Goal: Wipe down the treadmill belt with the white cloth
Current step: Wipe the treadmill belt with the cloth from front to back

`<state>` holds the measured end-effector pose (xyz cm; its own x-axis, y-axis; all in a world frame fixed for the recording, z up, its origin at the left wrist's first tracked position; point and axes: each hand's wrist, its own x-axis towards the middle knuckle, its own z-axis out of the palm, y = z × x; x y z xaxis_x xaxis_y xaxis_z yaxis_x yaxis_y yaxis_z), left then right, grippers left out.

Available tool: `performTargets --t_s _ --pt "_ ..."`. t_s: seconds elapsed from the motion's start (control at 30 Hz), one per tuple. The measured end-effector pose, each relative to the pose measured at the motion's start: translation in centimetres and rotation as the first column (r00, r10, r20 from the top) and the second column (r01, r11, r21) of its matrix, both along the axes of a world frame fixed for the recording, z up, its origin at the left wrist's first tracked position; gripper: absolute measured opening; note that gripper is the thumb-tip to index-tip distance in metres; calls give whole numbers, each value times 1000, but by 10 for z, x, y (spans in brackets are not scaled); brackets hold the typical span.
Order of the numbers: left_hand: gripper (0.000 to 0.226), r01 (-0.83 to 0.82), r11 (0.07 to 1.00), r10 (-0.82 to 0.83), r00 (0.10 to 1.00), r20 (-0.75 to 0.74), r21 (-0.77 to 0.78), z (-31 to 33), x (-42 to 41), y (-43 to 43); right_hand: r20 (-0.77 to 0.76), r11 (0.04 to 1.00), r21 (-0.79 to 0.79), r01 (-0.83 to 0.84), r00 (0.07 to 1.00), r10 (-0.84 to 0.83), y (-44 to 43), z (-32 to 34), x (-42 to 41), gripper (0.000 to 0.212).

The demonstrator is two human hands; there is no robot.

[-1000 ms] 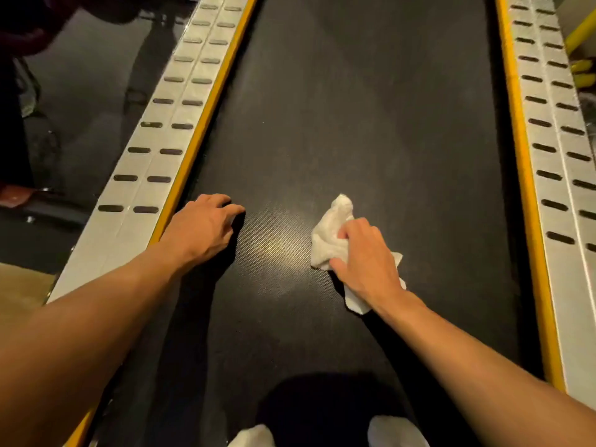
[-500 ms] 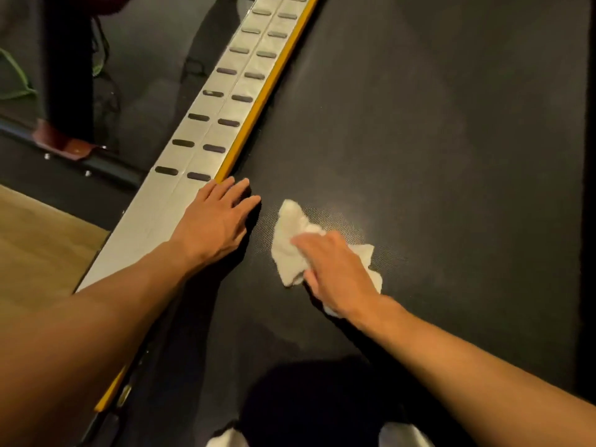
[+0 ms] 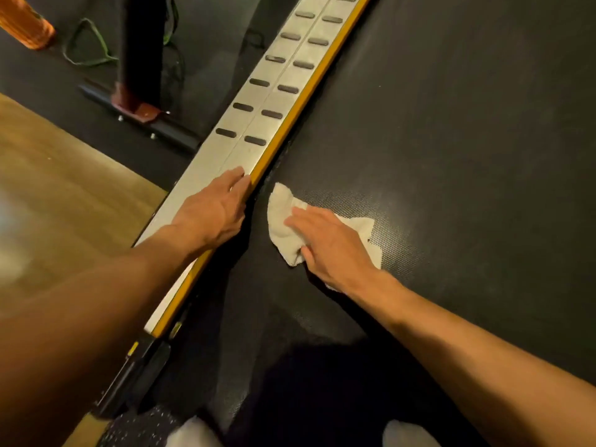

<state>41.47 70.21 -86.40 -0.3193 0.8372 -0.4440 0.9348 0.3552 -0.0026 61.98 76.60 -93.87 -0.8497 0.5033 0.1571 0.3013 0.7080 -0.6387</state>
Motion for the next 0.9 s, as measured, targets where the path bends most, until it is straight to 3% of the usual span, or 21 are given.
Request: performTargets --t_s 0.03,0.1,0.23,0.33,0.43,0.47,0.53,0.6,0.8,0.9 --pt "66 -23 1000 23 1000 3 -15 4 0 -3 -42 1000 -15 -25 999 25 -4 0 1 49" --pt "56 -114 993 114 993 34 0 7 3 -14 -79 993 -54 101 991 -105 7 5 -1 48" --pt "56 -212 971 207 977 54 115 -7 15 -30 57 931 2 364 930 -364 43 13 -11 41" --pt "54 -227 941 214 974 78 250 -21 11 -39 60 979 74 192 979 -197 0 11 -19 44" --pt "57 -219 935 203 975 88 279 -28 2 -52 3 997 69 -38 999 37 -53 8 -16 42" --pt "59 -215 935 197 976 92 282 -31 0 -57 -20 999 47 -16 1000 17 -55 10 -16 42" --pt "61 -203 928 175 978 116 312 -36 -6 -68 -64 978 5 206 977 -206 -44 13 -19 44" --pt "61 -196 910 147 977 158 365 -41 -12 -75 -12 914 40 404 915 -404 -29 14 -25 47" --pt "51 -154 866 66 979 195 477 -56 -22 -94 87 957 37 288 953 -291 -75 4 -26 52" --pt "51 -121 859 39 985 171 498 -62 -24 -95 92 942 11 337 937 -336 -70 9 -26 51"
